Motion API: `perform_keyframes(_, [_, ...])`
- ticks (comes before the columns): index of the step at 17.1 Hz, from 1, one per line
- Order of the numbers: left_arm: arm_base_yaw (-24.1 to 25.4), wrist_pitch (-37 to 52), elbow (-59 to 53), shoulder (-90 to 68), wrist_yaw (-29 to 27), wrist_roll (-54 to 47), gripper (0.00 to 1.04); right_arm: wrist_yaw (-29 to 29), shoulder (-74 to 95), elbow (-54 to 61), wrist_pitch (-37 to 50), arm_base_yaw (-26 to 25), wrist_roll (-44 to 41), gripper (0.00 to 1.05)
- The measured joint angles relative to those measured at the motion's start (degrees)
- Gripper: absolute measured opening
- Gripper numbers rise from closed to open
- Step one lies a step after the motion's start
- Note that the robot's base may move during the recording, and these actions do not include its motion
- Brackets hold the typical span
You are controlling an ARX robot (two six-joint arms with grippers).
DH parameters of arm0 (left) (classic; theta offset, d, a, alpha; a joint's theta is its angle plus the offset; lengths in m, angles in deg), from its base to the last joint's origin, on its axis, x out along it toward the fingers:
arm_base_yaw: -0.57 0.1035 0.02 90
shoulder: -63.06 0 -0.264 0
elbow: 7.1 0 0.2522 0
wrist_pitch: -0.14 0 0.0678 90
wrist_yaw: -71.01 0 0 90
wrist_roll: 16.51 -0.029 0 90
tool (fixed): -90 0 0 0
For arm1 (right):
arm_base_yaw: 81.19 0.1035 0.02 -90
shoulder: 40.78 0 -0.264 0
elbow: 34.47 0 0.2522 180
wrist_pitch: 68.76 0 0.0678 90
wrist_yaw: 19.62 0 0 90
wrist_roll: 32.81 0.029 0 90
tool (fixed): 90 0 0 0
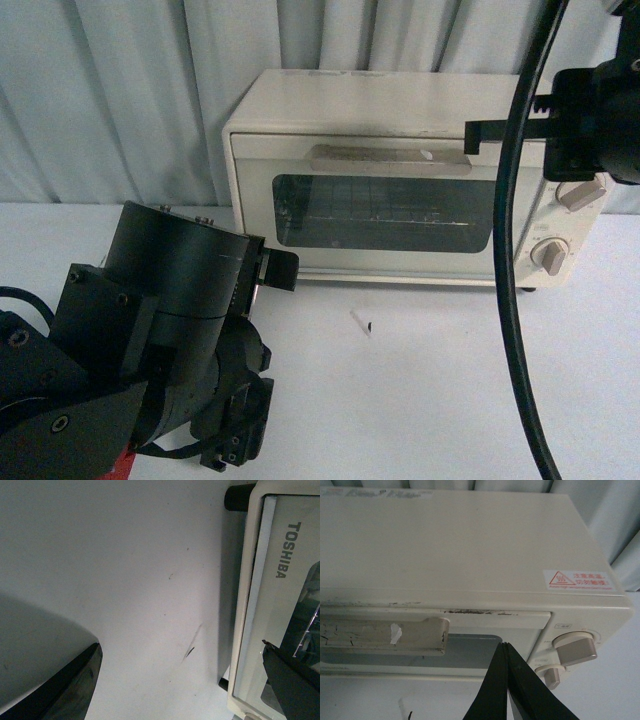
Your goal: Open oven
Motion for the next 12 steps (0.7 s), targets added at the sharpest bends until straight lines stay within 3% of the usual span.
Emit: perform_keyframes(12, [0.0,0.02,0.0,0.0,0.02,0.0,0.98,-2.4,10.36,-10.43,-1.22,4.17,1.57,0.02])
